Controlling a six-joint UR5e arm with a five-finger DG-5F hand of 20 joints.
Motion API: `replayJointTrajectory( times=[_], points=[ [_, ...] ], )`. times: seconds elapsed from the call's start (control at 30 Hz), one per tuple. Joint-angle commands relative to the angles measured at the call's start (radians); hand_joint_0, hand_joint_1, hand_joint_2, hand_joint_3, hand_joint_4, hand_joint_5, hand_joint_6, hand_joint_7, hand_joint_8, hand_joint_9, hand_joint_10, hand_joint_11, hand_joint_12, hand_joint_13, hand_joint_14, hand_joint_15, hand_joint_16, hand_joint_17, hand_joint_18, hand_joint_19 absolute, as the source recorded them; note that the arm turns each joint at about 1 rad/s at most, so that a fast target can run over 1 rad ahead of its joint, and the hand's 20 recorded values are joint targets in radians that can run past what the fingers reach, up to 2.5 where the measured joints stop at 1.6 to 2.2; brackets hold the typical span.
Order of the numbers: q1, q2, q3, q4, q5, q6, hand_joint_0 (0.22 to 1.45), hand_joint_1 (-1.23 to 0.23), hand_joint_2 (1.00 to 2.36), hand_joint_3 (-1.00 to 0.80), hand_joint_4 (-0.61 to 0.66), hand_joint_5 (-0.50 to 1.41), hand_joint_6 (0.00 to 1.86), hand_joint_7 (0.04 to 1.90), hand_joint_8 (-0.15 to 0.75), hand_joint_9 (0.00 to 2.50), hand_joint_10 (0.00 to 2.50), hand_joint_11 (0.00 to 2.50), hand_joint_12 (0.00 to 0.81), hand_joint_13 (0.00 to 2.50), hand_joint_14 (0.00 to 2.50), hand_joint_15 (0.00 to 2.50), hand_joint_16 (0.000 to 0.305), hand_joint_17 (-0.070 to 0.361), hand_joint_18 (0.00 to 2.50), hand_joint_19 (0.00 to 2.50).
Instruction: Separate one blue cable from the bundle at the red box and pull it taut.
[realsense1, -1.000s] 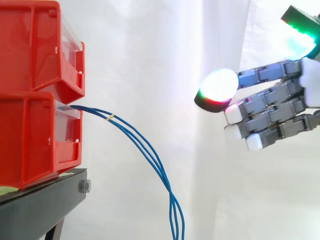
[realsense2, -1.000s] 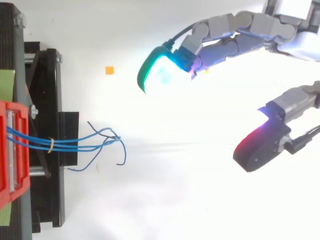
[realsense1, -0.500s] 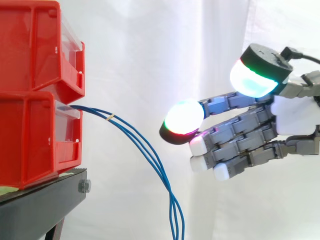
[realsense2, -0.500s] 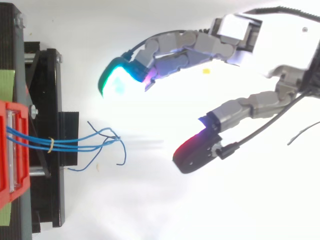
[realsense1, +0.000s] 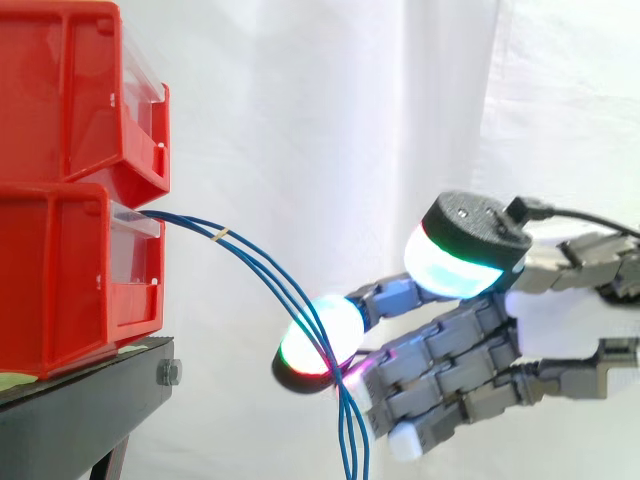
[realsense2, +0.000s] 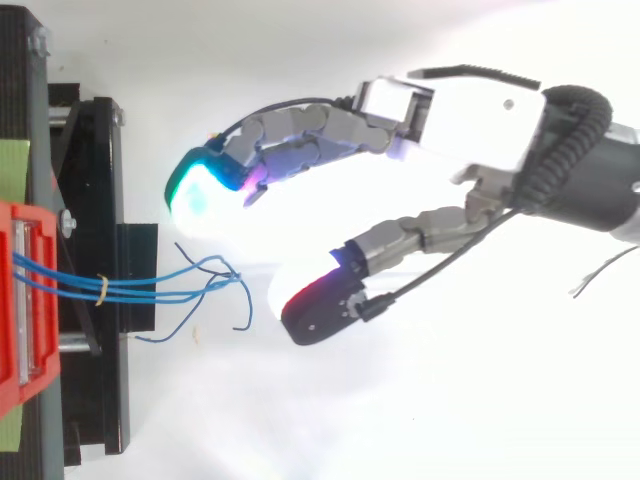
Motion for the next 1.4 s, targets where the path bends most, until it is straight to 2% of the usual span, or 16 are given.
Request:
replayJointTrajectory(
  times=[0.0,0.07,0.1,0.13,0.23,0.53,0.7,1.0,1.37],
  points=[
    [0.0,-0.043,0.031,0.019,-0.012,0.015,0.5,-0.7,1.0,-0.5,0.19,-0.21,0.5,0.75,0.263,0.52,0.01,0.47,0.334,0.47,0.01,0.38,0.042,0.093,0.34,0.56],
    [0.0,-0.06,0.043,0.022,-0.016,0.02,0.5,-0.68,1.0,-0.5,0.2,-0.21,0.5,0.75,0.263,0.52,0.01,0.46,0.335,0.48,0.01,0.38,0.042,0.094,0.35,0.57],
    [0.0,-0.089,0.069,0.025,-0.028,0.038,0.5,-0.68,1.0,-0.5,0.2,-0.21,0.5,0.76,0.265,0.52,0.01,0.47,0.334,0.48,0.01,0.38,0.042,0.094,0.35,0.57],
    [0.0,-0.101,0.078,0.027,-0.035,0.049,0.5,-0.67,1.0,-0.5,0.22,-0.2,0.5,0.78,0.265,0.53,0.01,0.46,0.336,0.49,0.01,0.38,0.042,0.094,0.34,0.57],
    [0.0,-0.12,0.098,0.028,-0.05,0.078,0.49,-0.63,1.0,-0.5,0.24,-0.19,0.5,0.84,0.27,0.54,0.01,0.49,0.336,0.49,0.02,0.39,0.043,0.096,0.35,0.57],
    [0.003,-0.12,0.104,0.061,-0.07,0.107,0.49,-0.58,1.0,-0.5,0.25,-0.16,0.5,0.99,0.28,0.63,0.01,0.56,0.347,0.54,0.02,0.42,0.045,0.101,0.37,0.58],
    [0.003,-0.12,0.104,0.082,-0.085,0.151,0.51,-0.58,1.0,-0.5,0.24,-0.16,0.5,1.03,0.282,0.66,0.02,0.59,0.343,0.57,0.02,0.43,0.045,0.102,0.41,0.58],
    [0.003,-0.12,0.106,0.096,-0.11,0.194,0.55,-0.62,1.0,-0.5,0.22,-0.15,0.5,1.07,0.279,0.73,0.02,0.63,0.333,0.61,0.02,0.45,0.043,0.098,0.45,0.58],
    [0.003,-0.12,0.129,0.091,-0.133,0.199,0.59,-0.64,1.01,-0.41,0.18,-0.13,0.5,1.15,0.274,0.78,0.02,0.69,0.331,0.69,0.02,0.49,0.044,0.098,0.5,0.61]
  ],
)
